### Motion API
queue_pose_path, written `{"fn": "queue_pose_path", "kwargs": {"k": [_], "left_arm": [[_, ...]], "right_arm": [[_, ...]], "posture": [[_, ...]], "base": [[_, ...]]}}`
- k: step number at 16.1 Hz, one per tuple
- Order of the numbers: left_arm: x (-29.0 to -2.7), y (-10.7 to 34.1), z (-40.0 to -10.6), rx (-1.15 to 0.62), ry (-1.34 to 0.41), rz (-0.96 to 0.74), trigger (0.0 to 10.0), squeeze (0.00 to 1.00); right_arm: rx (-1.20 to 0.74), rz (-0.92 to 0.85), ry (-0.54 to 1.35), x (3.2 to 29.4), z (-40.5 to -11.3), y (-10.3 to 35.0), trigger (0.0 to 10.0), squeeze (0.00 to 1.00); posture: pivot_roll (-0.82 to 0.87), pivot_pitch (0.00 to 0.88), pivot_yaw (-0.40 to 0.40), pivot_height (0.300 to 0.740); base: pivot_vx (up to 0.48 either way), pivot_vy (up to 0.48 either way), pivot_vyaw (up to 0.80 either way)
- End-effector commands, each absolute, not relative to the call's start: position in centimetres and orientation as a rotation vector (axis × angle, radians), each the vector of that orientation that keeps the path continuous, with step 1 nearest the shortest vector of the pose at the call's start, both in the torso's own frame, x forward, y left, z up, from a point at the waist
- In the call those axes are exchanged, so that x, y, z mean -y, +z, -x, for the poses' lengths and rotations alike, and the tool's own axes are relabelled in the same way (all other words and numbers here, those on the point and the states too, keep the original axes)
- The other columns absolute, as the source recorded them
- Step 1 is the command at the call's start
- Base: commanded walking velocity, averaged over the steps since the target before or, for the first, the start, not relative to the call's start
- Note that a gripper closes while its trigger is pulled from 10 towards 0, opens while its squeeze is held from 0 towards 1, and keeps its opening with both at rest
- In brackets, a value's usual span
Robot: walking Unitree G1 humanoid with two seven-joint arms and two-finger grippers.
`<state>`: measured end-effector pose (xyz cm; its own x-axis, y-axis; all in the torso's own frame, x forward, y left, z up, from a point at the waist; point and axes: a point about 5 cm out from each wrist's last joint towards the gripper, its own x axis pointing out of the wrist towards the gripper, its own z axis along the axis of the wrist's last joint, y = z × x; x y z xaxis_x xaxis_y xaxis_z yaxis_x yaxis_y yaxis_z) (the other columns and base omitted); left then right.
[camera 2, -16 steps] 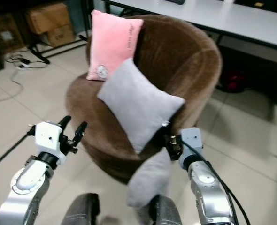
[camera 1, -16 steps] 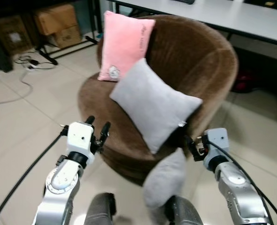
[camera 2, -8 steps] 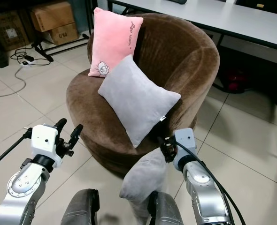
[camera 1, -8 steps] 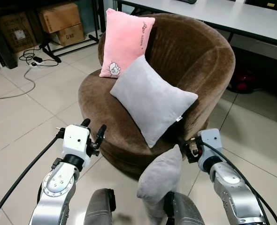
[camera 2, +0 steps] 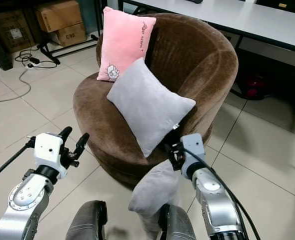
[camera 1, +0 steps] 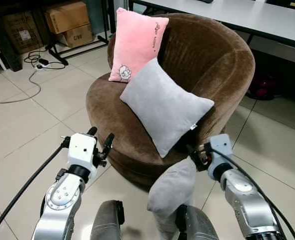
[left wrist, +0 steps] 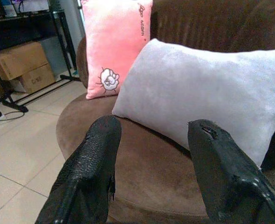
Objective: Move the pillow to the sofa from floor
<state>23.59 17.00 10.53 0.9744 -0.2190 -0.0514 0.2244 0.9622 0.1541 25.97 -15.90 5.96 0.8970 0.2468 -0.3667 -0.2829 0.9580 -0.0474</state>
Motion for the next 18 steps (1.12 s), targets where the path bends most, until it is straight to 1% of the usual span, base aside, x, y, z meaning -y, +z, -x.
{"fn": "queue_pose_path", "kwargs": {"k": [1,6,13,14,15,18], "left_arm": [[-16.9,10.6,-23.5,-0.039,-0.237,-0.164,10.0,0.03],[-17.2,10.7,-23.2,-0.042,-0.225,-0.169,10.0,0.03],[-17.1,10.5,-22.7,-0.054,-0.223,-0.166,10.0,0.03],[-17.1,10.5,-22.7,-0.055,-0.223,-0.166,10.0,0.03],[-17.1,10.3,-22.5,-0.063,-0.226,-0.167,10.0,0.03],[-17.7,10.3,-22.5,-0.073,-0.214,-0.170,10.0,0.03]], "right_arm": [[-0.369,0.120,0.299,15.7,-26.4,6.1,10.0,0.00],[-0.375,0.126,0.326,15.0,-26.8,5.8,10.0,0.00],[-0.387,0.109,0.389,14.3,-26.6,5.4,10.0,0.00],[-0.385,0.098,0.406,14.1,-26.6,5.4,10.0,0.17],[-0.407,0.122,0.468,13.3,-26.9,5.1,10.0,1.00],[-0.457,0.152,0.557,11.2,-27.9,4.0,10.0,1.00]], "posture": [[0.11,0.000,-0.028,0.606],[0.13,0.000,-0.042,0.566],[0.13,0.000,-0.046,0.566],[0.13,0.000,-0.047,0.566],[0.12,0.000,-0.050,0.566],[0.13,0.000,-0.075,0.566]], "base": [[0.000,0.000,0.00],[0.000,0.000,0.00],[0.000,0.000,0.00],[0.000,0.000,0.00],[0.000,0.000,0.00],[0.000,0.000,0.00]]}}
